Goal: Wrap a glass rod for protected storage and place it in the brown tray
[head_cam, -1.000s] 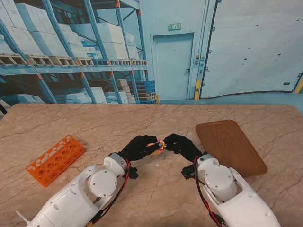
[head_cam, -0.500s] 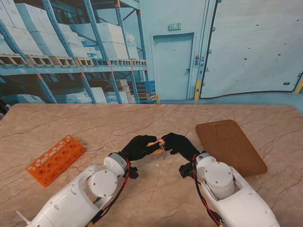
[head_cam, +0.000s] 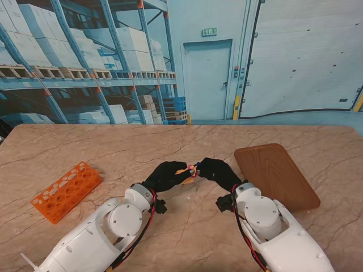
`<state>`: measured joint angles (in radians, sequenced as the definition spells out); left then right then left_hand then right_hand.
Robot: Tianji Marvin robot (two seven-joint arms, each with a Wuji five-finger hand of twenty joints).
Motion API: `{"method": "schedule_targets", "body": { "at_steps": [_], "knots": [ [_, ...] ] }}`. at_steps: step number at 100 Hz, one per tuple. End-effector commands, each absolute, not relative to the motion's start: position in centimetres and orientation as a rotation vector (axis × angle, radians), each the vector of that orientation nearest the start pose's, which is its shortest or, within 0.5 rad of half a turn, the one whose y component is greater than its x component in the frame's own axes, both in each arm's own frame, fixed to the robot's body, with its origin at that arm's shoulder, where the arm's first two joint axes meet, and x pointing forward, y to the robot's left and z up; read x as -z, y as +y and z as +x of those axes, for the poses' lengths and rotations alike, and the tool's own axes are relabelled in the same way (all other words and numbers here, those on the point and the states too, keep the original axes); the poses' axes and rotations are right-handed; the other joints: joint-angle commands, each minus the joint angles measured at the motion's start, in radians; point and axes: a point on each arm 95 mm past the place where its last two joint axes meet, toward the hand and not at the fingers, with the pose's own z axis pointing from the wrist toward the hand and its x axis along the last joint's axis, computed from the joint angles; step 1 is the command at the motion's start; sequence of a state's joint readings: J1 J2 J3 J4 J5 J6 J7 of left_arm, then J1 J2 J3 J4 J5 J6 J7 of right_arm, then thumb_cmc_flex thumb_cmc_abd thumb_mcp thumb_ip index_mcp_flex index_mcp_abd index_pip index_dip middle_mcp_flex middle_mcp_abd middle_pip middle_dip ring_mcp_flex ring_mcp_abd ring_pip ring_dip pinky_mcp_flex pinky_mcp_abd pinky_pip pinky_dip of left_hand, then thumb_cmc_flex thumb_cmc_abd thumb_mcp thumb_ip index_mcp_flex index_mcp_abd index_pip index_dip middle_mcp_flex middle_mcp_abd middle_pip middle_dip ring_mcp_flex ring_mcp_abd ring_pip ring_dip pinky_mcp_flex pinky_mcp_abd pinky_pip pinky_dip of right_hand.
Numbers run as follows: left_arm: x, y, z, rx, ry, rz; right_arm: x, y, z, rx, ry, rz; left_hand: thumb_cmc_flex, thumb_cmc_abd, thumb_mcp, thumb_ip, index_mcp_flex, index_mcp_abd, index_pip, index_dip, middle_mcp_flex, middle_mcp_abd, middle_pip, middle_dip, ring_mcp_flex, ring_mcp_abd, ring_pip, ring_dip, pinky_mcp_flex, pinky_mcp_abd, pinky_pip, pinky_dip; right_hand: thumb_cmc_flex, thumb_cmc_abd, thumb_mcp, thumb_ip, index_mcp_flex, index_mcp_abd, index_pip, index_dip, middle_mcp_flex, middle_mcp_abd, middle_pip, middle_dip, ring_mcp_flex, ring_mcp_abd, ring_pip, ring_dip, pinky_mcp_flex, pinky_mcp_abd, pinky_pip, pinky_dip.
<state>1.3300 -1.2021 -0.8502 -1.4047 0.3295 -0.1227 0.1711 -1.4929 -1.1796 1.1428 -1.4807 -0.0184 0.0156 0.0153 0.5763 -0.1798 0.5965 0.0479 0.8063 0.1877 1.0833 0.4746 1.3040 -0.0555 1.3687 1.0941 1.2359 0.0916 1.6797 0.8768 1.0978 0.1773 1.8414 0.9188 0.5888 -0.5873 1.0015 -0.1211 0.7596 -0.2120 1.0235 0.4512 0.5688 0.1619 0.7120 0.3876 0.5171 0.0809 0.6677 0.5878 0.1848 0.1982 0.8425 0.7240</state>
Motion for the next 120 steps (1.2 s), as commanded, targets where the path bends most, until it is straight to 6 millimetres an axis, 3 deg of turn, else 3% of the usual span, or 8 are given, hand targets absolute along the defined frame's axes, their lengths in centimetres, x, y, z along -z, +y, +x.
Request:
{"method": "schedule_targets", "body": {
  "at_steps": [1, 19, 29, 35, 46, 62, 93, 120],
  "knots": [
    [34.00, -12.51, 41.29, 2.121, 1.295, -1.674, 35.75, 3.37, 41.08, 2.014, -0.932, -2.259, 0.012, 0.003, 0.044, 0.027, 0.041, 0.050, 0.059, 0.011, 0.042, -0.018, 0.077, -0.008, 0.034, 0.026, 0.084, -0.002, 0.008, 0.002, 0.253, 0.018, 0.008, -0.038, 0.040, 0.048, 0.035, -0.020, 0.032, 0.021, 0.026, -0.023, 0.022, 0.018, 0.020, -0.011, 0.023, 0.014, 0.011, -0.013, 0.021, 0.018],
    [34.03, -12.53, 41.31, 2.122, 1.291, -1.669, 35.65, 3.25, 40.97, 2.022, -0.921, -2.249, 0.013, 0.008, 0.030, 0.031, 0.031, 0.036, 0.058, 0.011, 0.041, -0.026, 0.078, -0.013, 0.034, 0.026, 0.085, -0.004, 0.008, 0.001, 0.253, 0.010, -0.005, -0.033, 0.063, 0.066, 0.011, 0.012, 0.046, 0.059, 0.030, -0.032, 0.036, 0.024, 0.022, -0.016, 0.030, 0.016, 0.009, -0.015, 0.025, 0.015],
    [34.00, -12.54, 41.27, 2.127, 1.290, -1.672, 35.61, 3.29, 40.90, 1.989, -0.880, -2.266, 0.015, 0.006, 0.027, 0.033, 0.029, 0.035, 0.058, 0.011, 0.041, -0.027, 0.079, -0.014, 0.034, 0.026, 0.085, -0.004, 0.008, -0.001, 0.253, 0.007, -0.017, -0.019, 0.030, 0.051, -0.003, 0.031, 0.026, 0.034, 0.028, -0.029, 0.031, 0.020, 0.018, -0.013, 0.025, 0.013, 0.005, -0.012, 0.023, 0.012],
    [33.96, -12.53, 41.22, 2.131, 1.290, -1.675, 35.72, 3.26, 40.91, 1.972, -0.861, -2.283, 0.012, 0.002, 0.029, 0.035, 0.029, 0.033, 0.062, 0.013, 0.041, -0.027, 0.079, -0.015, 0.034, 0.026, 0.086, -0.005, 0.008, -0.002, 0.253, 0.004, -0.056, -0.007, -0.001, 0.039, -0.054, 0.056, -0.012, 0.000, 0.016, -0.024, 0.024, 0.017, 0.009, -0.014, 0.019, 0.011, 0.004, -0.014, 0.022, 0.011],
    [33.89, -12.53, 41.10, 2.140, 1.288, -1.683, 35.92, 3.13, 40.73, 1.886, -0.796, -2.291, 0.000, -0.007, 0.047, 0.043, 0.028, 0.031, 0.069, 0.013, 0.040, -0.027, 0.079, -0.016, 0.034, 0.026, 0.086, -0.005, 0.007, -0.001, 0.253, 0.000, -0.126, -0.016, -0.008, 0.061, -0.101, 0.100, -0.079, -0.040, -0.022, -0.019, -0.002, 0.013, -0.023, -0.017, -0.008, 0.005, -0.016, -0.021, 0.003, 0.008],
    [33.91, -12.55, 41.05, 2.143, 1.289, -1.690, 36.06, 3.00, 40.53, 1.800, -0.754, -2.266, -0.018, -0.015, 0.074, 0.049, 0.029, 0.031, 0.076, 0.010, 0.040, -0.024, 0.077, -0.018, 0.034, 0.026, 0.086, -0.006, 0.007, 0.001, 0.253, -0.004, -0.183, -0.016, -0.020, 0.093, -0.096, 0.120, -0.224, 0.019, -0.059, -0.023, -0.041, 0.014, -0.043, -0.026, -0.051, 0.000, -0.022, -0.026, -0.036, 0.020],
    [33.92, -12.60, 41.02, 2.145, 1.293, -1.698, 35.76, 3.43, 40.64, 1.751, -0.713, -2.258, -0.021, -0.013, 0.073, 0.045, 0.027, 0.032, 0.084, 0.016, 0.040, -0.023, 0.076, -0.018, 0.034, 0.026, 0.086, -0.006, 0.007, 0.000, 0.253, -0.005, -0.091, -0.040, -0.028, 0.035, -0.095, 0.082, -0.192, 0.017, -0.059, -0.028, -0.042, 0.019, -0.032, -0.031, -0.055, 0.002, -0.004, -0.032, -0.056, 0.039],
    [33.95, -12.62, 41.02, 2.145, 1.298, -1.699, 35.49, 3.97, 40.83, 1.718, -0.668, -2.256, -0.018, -0.013, 0.070, 0.041, 0.023, 0.031, 0.082, 0.018, 0.041, -0.023, 0.076, -0.018, 0.034, 0.026, 0.086, -0.006, 0.007, -0.001, 0.253, -0.004, -0.054, -0.045, -0.041, 0.015, -0.103, 0.061, -0.142, -0.006, -0.056, -0.030, -0.038, 0.020, -0.027, -0.033, -0.051, 0.003, 0.002, -0.034, -0.057, 0.045]
  ]
}}
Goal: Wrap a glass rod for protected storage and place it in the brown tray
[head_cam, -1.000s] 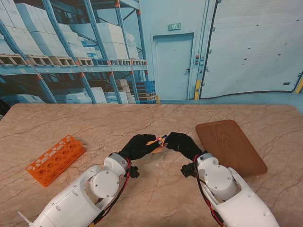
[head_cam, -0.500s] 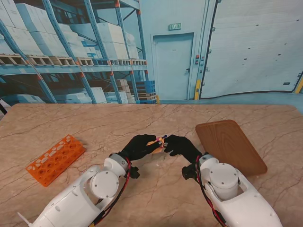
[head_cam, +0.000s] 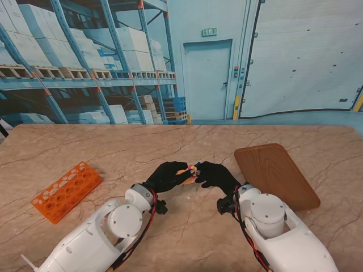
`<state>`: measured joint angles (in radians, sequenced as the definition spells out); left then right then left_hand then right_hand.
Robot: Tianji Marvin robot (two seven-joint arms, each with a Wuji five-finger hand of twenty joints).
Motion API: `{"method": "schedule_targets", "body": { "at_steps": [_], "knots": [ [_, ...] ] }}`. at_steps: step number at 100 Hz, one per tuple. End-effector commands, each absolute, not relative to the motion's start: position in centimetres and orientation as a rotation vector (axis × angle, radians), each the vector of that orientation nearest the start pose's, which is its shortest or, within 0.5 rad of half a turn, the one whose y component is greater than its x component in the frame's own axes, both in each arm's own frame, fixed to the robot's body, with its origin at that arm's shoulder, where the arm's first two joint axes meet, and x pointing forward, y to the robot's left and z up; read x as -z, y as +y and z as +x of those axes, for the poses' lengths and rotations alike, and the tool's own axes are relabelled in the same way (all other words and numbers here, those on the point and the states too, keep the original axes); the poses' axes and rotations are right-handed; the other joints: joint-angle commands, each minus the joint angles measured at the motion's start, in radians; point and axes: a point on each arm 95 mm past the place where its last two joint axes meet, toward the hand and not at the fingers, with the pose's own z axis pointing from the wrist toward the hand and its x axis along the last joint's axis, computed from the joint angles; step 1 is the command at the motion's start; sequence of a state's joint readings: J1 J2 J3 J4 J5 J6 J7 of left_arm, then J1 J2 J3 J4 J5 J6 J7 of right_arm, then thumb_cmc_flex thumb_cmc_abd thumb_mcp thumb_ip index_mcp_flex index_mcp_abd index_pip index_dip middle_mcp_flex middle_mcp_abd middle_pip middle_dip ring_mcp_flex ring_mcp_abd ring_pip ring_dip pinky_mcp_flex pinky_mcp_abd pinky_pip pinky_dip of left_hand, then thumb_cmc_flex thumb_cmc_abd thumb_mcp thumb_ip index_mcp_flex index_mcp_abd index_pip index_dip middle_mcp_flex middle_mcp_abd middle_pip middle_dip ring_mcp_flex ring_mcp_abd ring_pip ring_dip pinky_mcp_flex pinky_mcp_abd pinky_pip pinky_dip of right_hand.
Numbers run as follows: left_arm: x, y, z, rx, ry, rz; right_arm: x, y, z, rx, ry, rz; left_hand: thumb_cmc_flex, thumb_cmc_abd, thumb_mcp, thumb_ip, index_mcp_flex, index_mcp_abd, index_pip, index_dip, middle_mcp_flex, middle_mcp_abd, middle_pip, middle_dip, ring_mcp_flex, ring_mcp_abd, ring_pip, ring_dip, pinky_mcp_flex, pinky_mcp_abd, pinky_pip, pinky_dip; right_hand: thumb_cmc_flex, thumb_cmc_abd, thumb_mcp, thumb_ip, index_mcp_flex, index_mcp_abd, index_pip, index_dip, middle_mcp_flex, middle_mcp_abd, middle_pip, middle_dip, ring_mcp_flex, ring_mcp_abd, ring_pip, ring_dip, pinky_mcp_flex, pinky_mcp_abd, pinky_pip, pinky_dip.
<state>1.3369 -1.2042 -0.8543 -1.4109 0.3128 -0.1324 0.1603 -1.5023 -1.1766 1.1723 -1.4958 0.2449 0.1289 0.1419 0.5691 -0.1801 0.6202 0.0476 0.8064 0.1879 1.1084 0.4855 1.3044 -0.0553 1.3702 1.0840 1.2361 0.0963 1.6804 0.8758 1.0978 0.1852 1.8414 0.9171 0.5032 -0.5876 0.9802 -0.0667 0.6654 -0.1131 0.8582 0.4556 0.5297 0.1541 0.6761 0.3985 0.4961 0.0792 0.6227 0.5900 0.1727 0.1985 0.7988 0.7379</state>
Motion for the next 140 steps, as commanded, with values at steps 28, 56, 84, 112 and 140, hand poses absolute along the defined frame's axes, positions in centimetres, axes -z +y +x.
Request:
{"method": "schedule_targets", "body": {
  "at_steps": [28, 56, 84, 112, 140],
  "knots": [
    [34.0, -12.7, 41.1, 2.139, 1.296, -1.703, 35.5, 4.0, 40.9, 1.703, -0.669, -2.254, -0.008, -0.008, 0.039, 0.036, 0.019, 0.029, 0.055, 0.008, 0.040, -0.023, 0.074, -0.008, 0.034, 0.021, 0.085, -0.005, 0.007, -0.010, 0.253, -0.004, 0.098, -0.074, 0.003, -0.044, 0.044, -0.057, 0.118, -0.042, 0.001, -0.024, 0.011, 0.010, 0.009, -0.029, 0.003, 0.000, 0.023, -0.032, -0.007, 0.032],
    [34.1, -12.7, 41.2, 2.135, 1.294, -1.700, 35.5, 4.0, 41.0, 1.699, -0.672, -2.253, -0.003, -0.005, 0.029, 0.030, 0.015, 0.027, 0.054, 0.009, 0.040, -0.025, 0.072, -0.008, 0.034, 0.021, 0.085, -0.005, 0.008, -0.012, 0.253, -0.005, 0.135, -0.052, 0.042, -0.023, 0.105, -0.087, 0.176, -0.010, 0.037, -0.025, 0.025, 0.013, 0.027, -0.023, 0.017, 0.003, 0.027, -0.029, 0.004, 0.030],
    [34.0, -12.4, 41.4, 2.113, 1.294, -1.628, 35.6, 3.3, 40.7, 1.751, -0.686, -2.254, 0.020, 0.004, -0.036, 0.072, 0.016, 0.027, 0.098, 0.104, 0.039, -0.052, 0.077, 0.001, 0.034, 0.002, 0.085, -0.006, 0.009, -0.034, 0.253, -0.007, 0.141, -0.051, 0.081, 0.014, 0.100, -0.155, 0.199, 0.090, 0.054, -0.030, 0.038, 0.016, 0.028, -0.023, 0.033, 0.008, 0.023, -0.030, 0.017, 0.024],
    [34.0, -12.4, 41.5, 2.111, 1.277, -1.632, 36.0, 2.4, 40.3, 1.790, -0.752, -2.234, 0.015, 0.004, -0.034, 0.090, 0.010, 0.024, 0.112, 0.130, 0.039, -0.055, 0.085, -0.003, 0.034, 0.001, 0.088, -0.008, 0.010, -0.033, 0.253, -0.006, 0.175, -0.007, 0.025, -0.032, 0.092, -0.190, 0.174, 0.135, 0.085, -0.036, 0.038, 0.023, 0.044, -0.025, 0.028, 0.005, 0.034, -0.026, 0.019, 0.018],
    [34.2, -12.7, 41.4, 2.105, 1.300, -1.648, 36.0, 2.7, 40.2, 1.692, -0.633, -2.237, 0.013, 0.007, -0.035, 0.090, 0.005, 0.022, 0.107, 0.133, 0.039, -0.055, 0.085, -0.005, 0.034, 0.002, 0.089, -0.009, 0.010, -0.033, 0.253, -0.005, 0.210, 0.059, -0.020, -0.045, 0.064, -0.192, 0.156, 0.177, 0.075, -0.036, 0.027, 0.026, 0.036, -0.030, 0.013, 0.002, 0.028, -0.032, 0.008, 0.016]
  ]
}}
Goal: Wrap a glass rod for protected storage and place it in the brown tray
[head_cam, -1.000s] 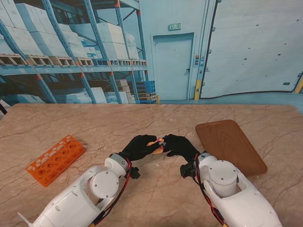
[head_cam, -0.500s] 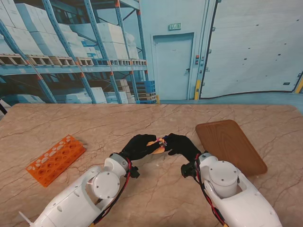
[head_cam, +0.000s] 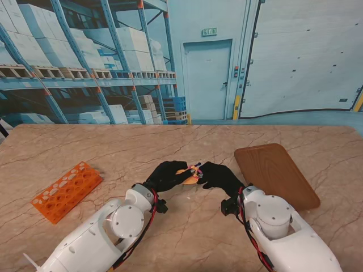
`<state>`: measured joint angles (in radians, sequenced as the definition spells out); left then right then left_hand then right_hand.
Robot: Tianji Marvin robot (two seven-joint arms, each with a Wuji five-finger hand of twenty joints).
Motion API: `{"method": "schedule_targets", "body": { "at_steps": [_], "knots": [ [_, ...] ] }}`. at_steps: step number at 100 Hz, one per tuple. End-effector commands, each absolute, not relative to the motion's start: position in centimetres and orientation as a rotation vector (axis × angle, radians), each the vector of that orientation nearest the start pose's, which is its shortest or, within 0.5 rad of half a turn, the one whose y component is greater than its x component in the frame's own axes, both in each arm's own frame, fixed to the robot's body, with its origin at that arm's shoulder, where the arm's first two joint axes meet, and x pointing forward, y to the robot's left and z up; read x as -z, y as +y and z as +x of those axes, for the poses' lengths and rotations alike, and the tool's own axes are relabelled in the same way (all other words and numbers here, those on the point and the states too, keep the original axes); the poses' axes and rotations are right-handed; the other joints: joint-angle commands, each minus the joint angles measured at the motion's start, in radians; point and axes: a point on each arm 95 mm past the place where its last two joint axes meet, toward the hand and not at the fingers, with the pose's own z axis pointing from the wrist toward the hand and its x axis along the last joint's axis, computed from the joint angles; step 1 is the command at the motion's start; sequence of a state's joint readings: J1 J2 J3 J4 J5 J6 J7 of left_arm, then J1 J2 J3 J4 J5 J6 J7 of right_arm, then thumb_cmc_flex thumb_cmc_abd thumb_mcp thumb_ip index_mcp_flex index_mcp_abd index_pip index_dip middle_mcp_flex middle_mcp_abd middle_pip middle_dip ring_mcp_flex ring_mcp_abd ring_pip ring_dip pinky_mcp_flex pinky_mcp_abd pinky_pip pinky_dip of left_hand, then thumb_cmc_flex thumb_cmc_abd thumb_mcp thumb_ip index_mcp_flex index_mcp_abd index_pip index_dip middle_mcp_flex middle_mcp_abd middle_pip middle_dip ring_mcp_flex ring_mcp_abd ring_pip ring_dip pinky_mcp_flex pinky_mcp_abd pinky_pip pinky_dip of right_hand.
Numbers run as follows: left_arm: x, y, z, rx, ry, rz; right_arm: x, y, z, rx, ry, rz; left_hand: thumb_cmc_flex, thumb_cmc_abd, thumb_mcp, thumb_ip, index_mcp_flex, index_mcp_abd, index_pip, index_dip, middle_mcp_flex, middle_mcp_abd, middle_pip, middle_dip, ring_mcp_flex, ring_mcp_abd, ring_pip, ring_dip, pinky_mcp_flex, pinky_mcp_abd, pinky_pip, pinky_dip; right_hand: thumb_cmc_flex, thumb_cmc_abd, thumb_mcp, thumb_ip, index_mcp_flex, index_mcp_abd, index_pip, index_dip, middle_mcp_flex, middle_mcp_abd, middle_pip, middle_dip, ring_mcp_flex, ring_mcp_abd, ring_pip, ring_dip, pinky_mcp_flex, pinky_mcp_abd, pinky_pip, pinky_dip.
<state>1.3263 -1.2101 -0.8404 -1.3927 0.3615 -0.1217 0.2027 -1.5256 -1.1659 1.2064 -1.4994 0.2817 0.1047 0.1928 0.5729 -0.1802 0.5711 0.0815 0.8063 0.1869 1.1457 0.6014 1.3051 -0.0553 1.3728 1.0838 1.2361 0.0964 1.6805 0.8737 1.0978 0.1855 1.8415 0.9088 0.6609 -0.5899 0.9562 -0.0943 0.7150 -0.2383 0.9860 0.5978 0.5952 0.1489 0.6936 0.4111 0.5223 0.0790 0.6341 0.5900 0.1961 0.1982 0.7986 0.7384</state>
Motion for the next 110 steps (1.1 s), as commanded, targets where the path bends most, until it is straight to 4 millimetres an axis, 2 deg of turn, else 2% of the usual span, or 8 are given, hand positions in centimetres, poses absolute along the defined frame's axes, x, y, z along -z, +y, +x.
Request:
{"method": "schedule_targets", "body": {
  "at_steps": [1, 29, 52, 74, 97, 106, 110],
  "knots": [
    [34.2, -12.7, 41.4, 2.105, 1.300, -1.649, 36.0, 2.7, 40.2, 1.688, -0.627, -2.238, 0.011, 0.006, 0.014, 0.056, 0.005, 0.023, 0.069, 0.017, 0.038, -0.055, 0.083, -0.005, 0.034, 0.002, 0.089, -0.006, 0.010, -0.033, 0.252, 0.003, 0.053, 0.063, 0.004, -0.017, 0.015, -0.067, 0.028, 0.035, 0.009, -0.031, 0.009, 0.014, 0.010, -0.030, 0.001, 0.002, 0.005, -0.032, 0.008, 0.015],
    [34.3, -12.7, 41.4, 2.098, 1.307, -1.656, 35.6, 3.0, 40.1, 1.592, -0.502, -2.212, 0.015, 0.010, 0.006, 0.049, 0.002, 0.025, 0.067, 0.019, 0.038, -0.057, 0.082, -0.006, 0.034, 0.002, 0.089, -0.007, 0.009, -0.032, 0.252, 0.004, 0.078, 0.107, -0.034, -0.009, 0.020, -0.072, 0.007, 0.013, -0.021, -0.036, -0.018, 0.006, -0.013, -0.041, -0.027, -0.007, -0.008, -0.044, -0.012, 0.016],
    [34.4, -12.7, 41.4, 2.096, 1.303, -1.656, 35.4, 2.9, 39.9, 1.552, -0.471, -2.188, 0.018, 0.013, 0.002, 0.045, 0.000, 0.025, 0.065, 0.021, 0.038, -0.057, 0.082, -0.006, 0.034, 0.002, 0.089, -0.007, 0.009, -0.030, 0.252, 0.004, 0.054, 0.109, -0.033, -0.006, 0.017, 0.003, -0.008, -0.046, -0.055, -0.037, -0.053, -0.007, -0.034, -0.046, -0.070, -0.022, -0.017, -0.049, -0.045, 0.022],
    [34.4, -12.6, 41.5, 2.092, 1.303, -1.650, 35.4, 2.6, 39.9, 1.581, -0.535, -2.169, 0.021, 0.007, 0.003, 0.045, 0.004, 0.026, 0.069, 0.025, 0.038, -0.057, 0.082, -0.006, 0.034, 0.002, 0.089, -0.007, 0.010, -0.032, 0.252, 0.004, 0.044, 0.066, -0.030, -0.017, 0.051, 0.061, -0.013, -0.123, -0.048, -0.041, -0.057, -0.007, -0.025, -0.046, -0.077, -0.020, -0.003, -0.033, -0.064, 0.040],
    [34.4, -12.6, 41.5, 2.091, 1.297, -1.649, 35.0, 2.3, 39.8, 1.679, -0.658, -2.157, 0.019, 0.011, 0.005, 0.049, -0.002, 0.025, 0.070, 0.026, 0.037, -0.058, 0.083, -0.005, 0.034, 0.004, 0.090, -0.006, 0.009, -0.030, 0.252, 0.005, 0.014, 0.000, -0.042, -0.045, 0.078, 0.093, 0.006, -0.144, -0.016, -0.040, -0.036, 0.002, 0.006, -0.037, -0.059, -0.011, 0.018, -0.025, -0.060, 0.047],
    [34.4, -12.6, 41.5, 2.092, 1.299, -1.649, 34.7, 2.3, 39.7, 1.718, -0.689, -2.155, 0.019, 0.013, 0.002, 0.048, -0.002, 0.025, 0.070, 0.027, 0.038, -0.058, 0.083, -0.005, 0.034, 0.005, 0.090, -0.006, 0.009, -0.030, 0.252, 0.005, 0.016, 0.006, -0.027, -0.055, 0.073, 0.102, 0.018, -0.147, -0.007, -0.039, -0.020, 0.008, 0.014, -0.035, -0.043, -0.005, 0.025, -0.023, -0.053, 0.050],
    [34.4, -12.6, 41.5, 2.092, 1.298, -1.649, 34.7, 2.3, 39.7, 1.725, -0.695, -2.152, 0.019, 0.014, 0.001, 0.047, -0.004, 0.024, 0.069, 0.027, 0.038, -0.058, 0.083, -0.005, 0.034, 0.005, 0.090, -0.006, 0.009, -0.031, 0.252, 0.005, 0.018, 0.026, -0.028, -0.057, 0.047, 0.097, 0.031, -0.125, -0.013, -0.037, -0.018, 0.009, 0.008, -0.036, -0.041, -0.004, 0.022, -0.026, -0.051, 0.050]
  ]
}}
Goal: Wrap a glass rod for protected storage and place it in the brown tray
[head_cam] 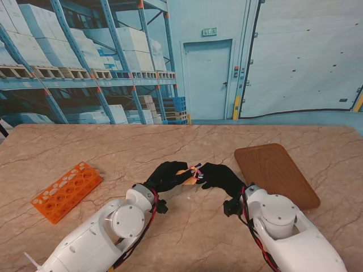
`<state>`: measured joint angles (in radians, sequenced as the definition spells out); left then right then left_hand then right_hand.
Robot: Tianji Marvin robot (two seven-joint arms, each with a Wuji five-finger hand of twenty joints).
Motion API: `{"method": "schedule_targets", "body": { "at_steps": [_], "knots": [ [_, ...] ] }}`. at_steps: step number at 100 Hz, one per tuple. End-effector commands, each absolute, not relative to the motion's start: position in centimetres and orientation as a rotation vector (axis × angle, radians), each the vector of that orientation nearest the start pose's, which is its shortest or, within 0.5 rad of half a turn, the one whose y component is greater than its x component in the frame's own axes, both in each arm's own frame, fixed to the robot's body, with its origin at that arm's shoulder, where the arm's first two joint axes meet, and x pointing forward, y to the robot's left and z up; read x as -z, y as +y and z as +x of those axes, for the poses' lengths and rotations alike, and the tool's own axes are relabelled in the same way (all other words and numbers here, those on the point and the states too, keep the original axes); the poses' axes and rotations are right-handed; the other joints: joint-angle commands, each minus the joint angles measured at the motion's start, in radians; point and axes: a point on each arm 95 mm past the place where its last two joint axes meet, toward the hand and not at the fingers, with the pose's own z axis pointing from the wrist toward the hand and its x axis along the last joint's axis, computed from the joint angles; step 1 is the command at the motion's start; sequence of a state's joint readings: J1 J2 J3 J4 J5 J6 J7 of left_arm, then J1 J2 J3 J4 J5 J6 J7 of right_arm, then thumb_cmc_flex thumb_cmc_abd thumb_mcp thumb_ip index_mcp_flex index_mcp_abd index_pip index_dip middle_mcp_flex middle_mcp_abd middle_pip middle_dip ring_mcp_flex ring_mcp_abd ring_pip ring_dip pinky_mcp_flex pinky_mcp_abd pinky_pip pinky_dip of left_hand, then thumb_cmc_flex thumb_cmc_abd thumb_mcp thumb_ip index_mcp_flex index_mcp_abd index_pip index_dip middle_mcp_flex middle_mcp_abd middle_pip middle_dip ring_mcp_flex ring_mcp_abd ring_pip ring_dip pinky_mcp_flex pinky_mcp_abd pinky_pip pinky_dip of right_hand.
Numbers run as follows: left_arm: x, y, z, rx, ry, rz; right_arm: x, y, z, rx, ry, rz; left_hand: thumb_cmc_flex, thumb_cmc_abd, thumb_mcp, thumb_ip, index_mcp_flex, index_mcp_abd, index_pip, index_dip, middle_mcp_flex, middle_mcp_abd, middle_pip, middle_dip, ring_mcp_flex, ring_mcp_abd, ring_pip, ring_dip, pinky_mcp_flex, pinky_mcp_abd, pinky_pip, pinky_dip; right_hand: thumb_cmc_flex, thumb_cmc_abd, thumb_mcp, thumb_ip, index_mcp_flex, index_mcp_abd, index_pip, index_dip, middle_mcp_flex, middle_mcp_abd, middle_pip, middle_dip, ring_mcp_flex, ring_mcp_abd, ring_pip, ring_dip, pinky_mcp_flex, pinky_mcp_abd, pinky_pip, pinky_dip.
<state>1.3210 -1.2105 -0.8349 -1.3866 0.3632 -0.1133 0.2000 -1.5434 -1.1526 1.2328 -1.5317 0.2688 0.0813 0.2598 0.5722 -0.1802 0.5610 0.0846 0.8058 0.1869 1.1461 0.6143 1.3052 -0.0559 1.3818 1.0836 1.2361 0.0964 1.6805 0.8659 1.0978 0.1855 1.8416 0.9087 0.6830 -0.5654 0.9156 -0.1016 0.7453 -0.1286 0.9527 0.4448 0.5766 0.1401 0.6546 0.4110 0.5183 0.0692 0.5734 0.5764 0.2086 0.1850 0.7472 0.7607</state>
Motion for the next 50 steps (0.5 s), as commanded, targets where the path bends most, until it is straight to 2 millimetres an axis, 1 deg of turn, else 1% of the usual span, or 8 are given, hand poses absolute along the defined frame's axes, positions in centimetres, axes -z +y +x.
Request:
{"method": "schedule_targets", "body": {
  "at_steps": [1, 4, 8, 18, 40, 50],
  "knots": [
    [34.42, -12.61, 41.50, 2.092, 1.298, -1.650, 34.63, 2.35, 39.67, 1.726, -0.697, -2.151, 0.020, 0.014, 0.011, 0.043, -0.003, 0.024, 0.069, 0.014, 0.037, -0.057, 0.074, -0.005, 0.034, 0.005, 0.090, 0.002, 0.009, -0.031, 0.252, 0.005, -0.004, 0.008, 0.010, -0.049, 0.009, -0.014, 0.066, 0.036, 0.002, -0.028, 0.022, 0.010, 0.009, -0.027, 0.020, 0.009, 0.008, -0.015, 0.001, 0.027],
    [34.42, -12.61, 41.50, 2.091, 1.297, -1.651, 34.59, 2.36, 39.63, 1.726, -0.701, -2.150, 0.021, 0.014, 0.010, 0.042, -0.004, 0.024, 0.069, 0.014, 0.037, -0.057, 0.074, -0.005, 0.034, 0.005, 0.090, 0.002, 0.009, -0.030, 0.252, 0.005, -0.002, 0.031, 0.001, -0.045, -0.021, -0.024, 0.075, 0.065, -0.006, -0.025, 0.025, 0.011, 0.004, -0.028, 0.022, 0.010, 0.003, -0.019, 0.003, 0.027],
    [34.43, -12.61, 41.50, 2.091, 1.296, -1.652, 34.53, 2.43, 39.57, 1.731, -0.704, -2.150, 0.021, 0.014, 0.008, 0.041, -0.004, 0.025, 0.069, 0.015, 0.037, -0.057, 0.074, -0.005, 0.034, 0.005, 0.090, 0.002, 0.009, -0.030, 0.252, 0.004, -0.002, 0.041, -0.004, -0.034, -0.039, -0.027, 0.082, 0.091, -0.009, -0.023, 0.030, 0.014, 0.001, -0.027, 0.026, 0.012, 0.000, -0.019, 0.005, 0.027],
    [34.41, -12.60, 41.51, 2.090, 1.294, -1.653, 34.43, 2.59, 39.54, 1.774, -0.728, -2.148, 0.022, 0.016, 0.006, 0.038, -0.004, 0.027, 0.068, 0.015, 0.037, -0.057, 0.074, -0.005, 0.034, 0.005, 0.090, 0.002, 0.009, -0.030, 0.252, 0.004, 0.002, 0.036, 0.002, -0.023, -0.040, -0.017, 0.086, 0.100, -0.002, -0.021, 0.040, 0.017, 0.007, -0.025, 0.036, 0.017, 0.003, -0.015, 0.011, 0.030],
    [34.38, -12.59, 41.50, 2.086, 1.288, -1.662, 34.08, 2.35, 39.51, 1.917, -0.883, -2.103, 0.027, 0.018, 0.001, 0.035, -0.004, 0.027, 0.067, 0.017, 0.037, -0.057, 0.074, -0.005, 0.034, 0.005, 0.090, 0.002, 0.009, -0.030, 0.252, 0.004, 0.028, 0.047, -0.020, -0.064, -0.037, -0.032, 0.091, 0.096, -0.007, -0.023, 0.058, 0.022, 0.010, -0.028, 0.053, 0.022, 0.009, -0.014, 0.024, 0.029],
    [34.38, -12.58, 41.52, 2.080, 1.289, -1.667, 33.96, 2.12, 39.45, 1.988, -0.976, -2.067, 0.032, 0.036, -0.024, 0.030, 0.001, 0.033, 0.085, 0.058, 0.037, -0.059, 0.079, -0.003, 0.034, 0.005, 0.092, 0.002, 0.009, -0.028, 0.252, 0.007, 0.028, 0.019, -0.011, -0.077, 0.004, -0.092, 0.082, 0.090, -0.003, -0.025, 0.062, 0.020, 0.012, -0.028, 0.056, 0.019, 0.007, -0.010, 0.030, 0.024]
  ]
}}
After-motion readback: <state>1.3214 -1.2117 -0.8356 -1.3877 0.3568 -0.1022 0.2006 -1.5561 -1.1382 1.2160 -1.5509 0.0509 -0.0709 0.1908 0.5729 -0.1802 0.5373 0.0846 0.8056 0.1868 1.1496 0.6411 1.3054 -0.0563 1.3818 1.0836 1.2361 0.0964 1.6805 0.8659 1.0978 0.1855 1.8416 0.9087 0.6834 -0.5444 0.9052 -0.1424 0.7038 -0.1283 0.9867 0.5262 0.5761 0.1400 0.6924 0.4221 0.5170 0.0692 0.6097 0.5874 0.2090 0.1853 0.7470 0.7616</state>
